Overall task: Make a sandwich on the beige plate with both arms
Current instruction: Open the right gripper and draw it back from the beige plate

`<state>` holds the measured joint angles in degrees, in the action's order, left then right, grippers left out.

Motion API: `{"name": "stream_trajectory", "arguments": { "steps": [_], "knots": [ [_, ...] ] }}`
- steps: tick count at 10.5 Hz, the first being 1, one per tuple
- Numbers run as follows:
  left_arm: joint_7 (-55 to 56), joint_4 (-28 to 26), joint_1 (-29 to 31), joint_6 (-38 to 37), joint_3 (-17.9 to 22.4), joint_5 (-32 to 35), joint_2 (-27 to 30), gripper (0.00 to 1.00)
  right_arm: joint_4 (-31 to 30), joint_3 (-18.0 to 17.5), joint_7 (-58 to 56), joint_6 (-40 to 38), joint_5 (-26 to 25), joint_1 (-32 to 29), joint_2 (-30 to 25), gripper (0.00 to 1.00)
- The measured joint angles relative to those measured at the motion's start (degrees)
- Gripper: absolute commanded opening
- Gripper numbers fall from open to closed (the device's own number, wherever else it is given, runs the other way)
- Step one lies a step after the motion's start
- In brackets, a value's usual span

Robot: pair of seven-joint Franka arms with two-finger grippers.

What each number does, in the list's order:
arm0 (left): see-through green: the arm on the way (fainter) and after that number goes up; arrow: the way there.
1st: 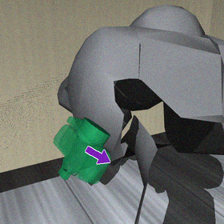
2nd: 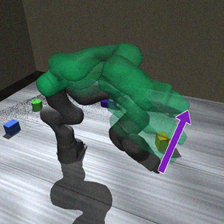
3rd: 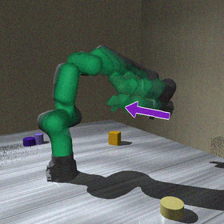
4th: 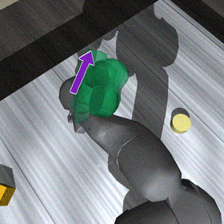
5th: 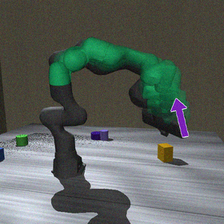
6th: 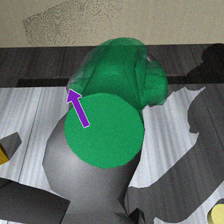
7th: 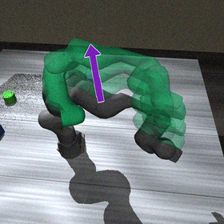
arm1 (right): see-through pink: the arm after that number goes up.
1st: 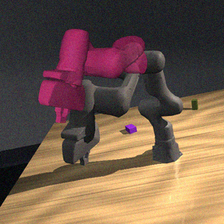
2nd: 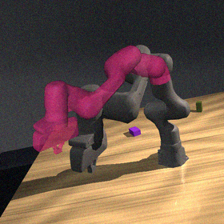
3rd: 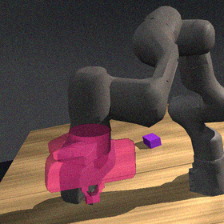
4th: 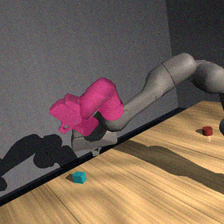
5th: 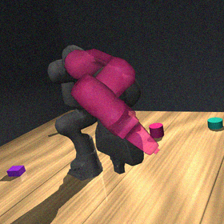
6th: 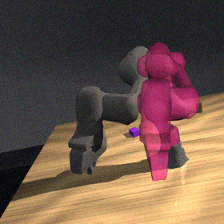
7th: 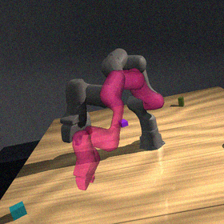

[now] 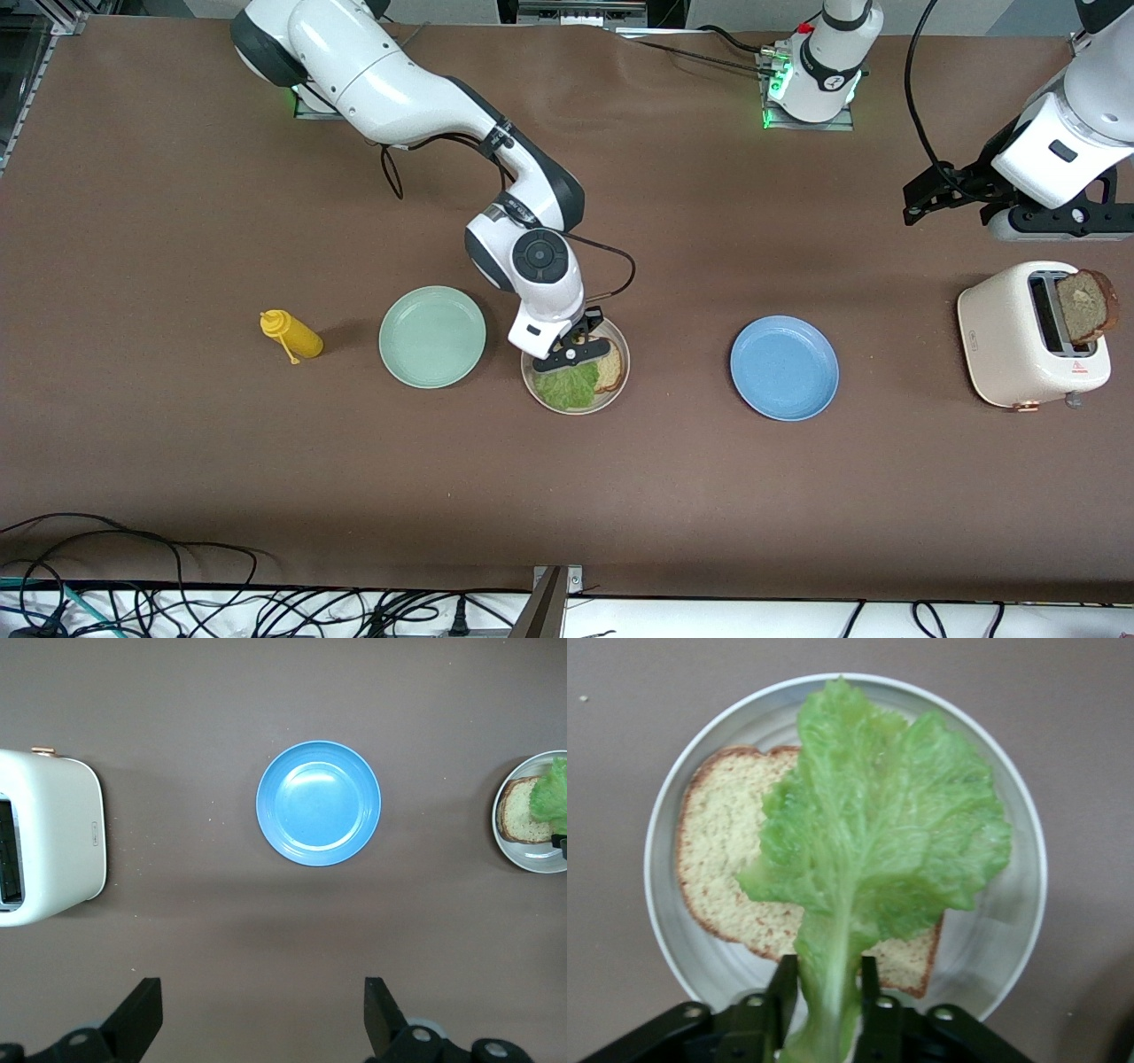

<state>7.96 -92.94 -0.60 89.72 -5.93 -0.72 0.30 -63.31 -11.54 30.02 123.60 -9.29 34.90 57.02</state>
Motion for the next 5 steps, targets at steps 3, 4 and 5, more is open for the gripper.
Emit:
{"name": "stream_trajectory", "arguments": {
  "steps": [3,4,5],
  "knots": [
    [0.0,0.0,-0.1,-0.2,-0.2,0.0,0.0,1.0,1.1,0.8,2.3,-3.0,0.0,1.1,-0.1,1.0],
    [0.0,0.0,-0.1,-0.3,-0.2,0.0,0.0,1.0,1.9,1.3,2.6,-6.1,0.0,0.8,-0.8,1.0],
    [0.0,0.0,-0.1,-0.3,-0.2,0.0,0.0,1.0,2.9,1.5,2.9,-9.3,0.6,-0.5,-2.3,1.0]
  ]
}}
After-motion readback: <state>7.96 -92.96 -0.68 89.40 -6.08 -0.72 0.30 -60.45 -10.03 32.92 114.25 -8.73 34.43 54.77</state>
